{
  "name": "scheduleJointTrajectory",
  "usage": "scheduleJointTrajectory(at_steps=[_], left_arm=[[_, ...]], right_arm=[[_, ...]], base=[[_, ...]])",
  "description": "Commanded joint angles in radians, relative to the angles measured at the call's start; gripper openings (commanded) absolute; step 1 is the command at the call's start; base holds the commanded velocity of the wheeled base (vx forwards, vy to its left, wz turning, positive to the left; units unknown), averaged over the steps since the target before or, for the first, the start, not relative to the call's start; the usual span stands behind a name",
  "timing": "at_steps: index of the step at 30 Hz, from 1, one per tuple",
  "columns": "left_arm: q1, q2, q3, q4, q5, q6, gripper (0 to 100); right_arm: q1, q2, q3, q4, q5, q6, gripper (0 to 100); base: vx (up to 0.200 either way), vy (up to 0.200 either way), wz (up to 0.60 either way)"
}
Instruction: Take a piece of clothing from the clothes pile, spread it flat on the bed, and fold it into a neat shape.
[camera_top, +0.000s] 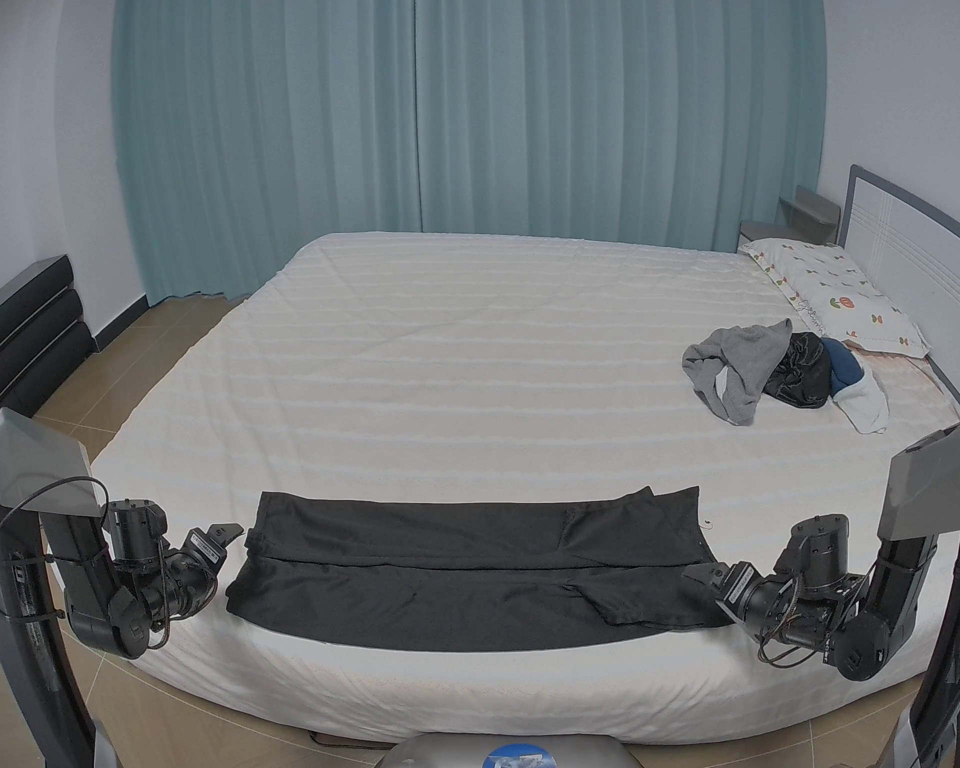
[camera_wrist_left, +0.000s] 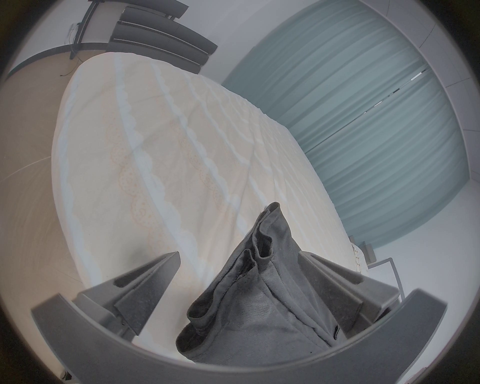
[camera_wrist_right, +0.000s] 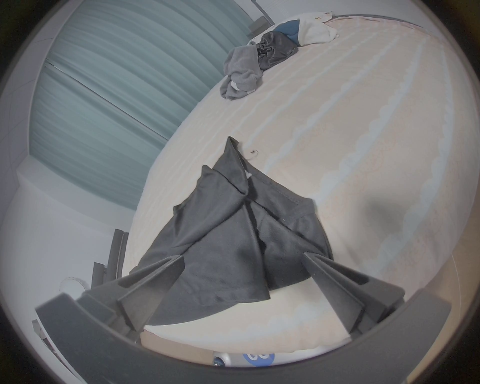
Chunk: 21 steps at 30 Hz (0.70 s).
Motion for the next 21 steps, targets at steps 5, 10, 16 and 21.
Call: scheduleJointTrajectory(at_steps=[5,10,16,21], left_arm=[[-0.001,-0.05,0.015,0.001,-0.014,-0.035,100],[0.002,-0.053,0.011,0.0,-0.014,-0.035,100],[0.002,-0.073,0.012,0.001,-0.013,-0.035,100],[0.002,-0.11,0.012,0.001,-0.01,-0.027,100]], right_arm=[[-0.097,-0.112,-0.006,0.007,0.064,0.001,100],[-0.111,-0.106,-0.011,0.007,0.069,0.001,100],[-0.109,-0.103,-0.006,0.005,0.081,0.001,100],[-0.109,-0.106,0.0,-0.001,0.099,0.001,100]], base=[[0.2,0.0,0.0],[0.08,0.0,0.0],[0.0,0.0,0.0],[0.0,0.0,0.0]])
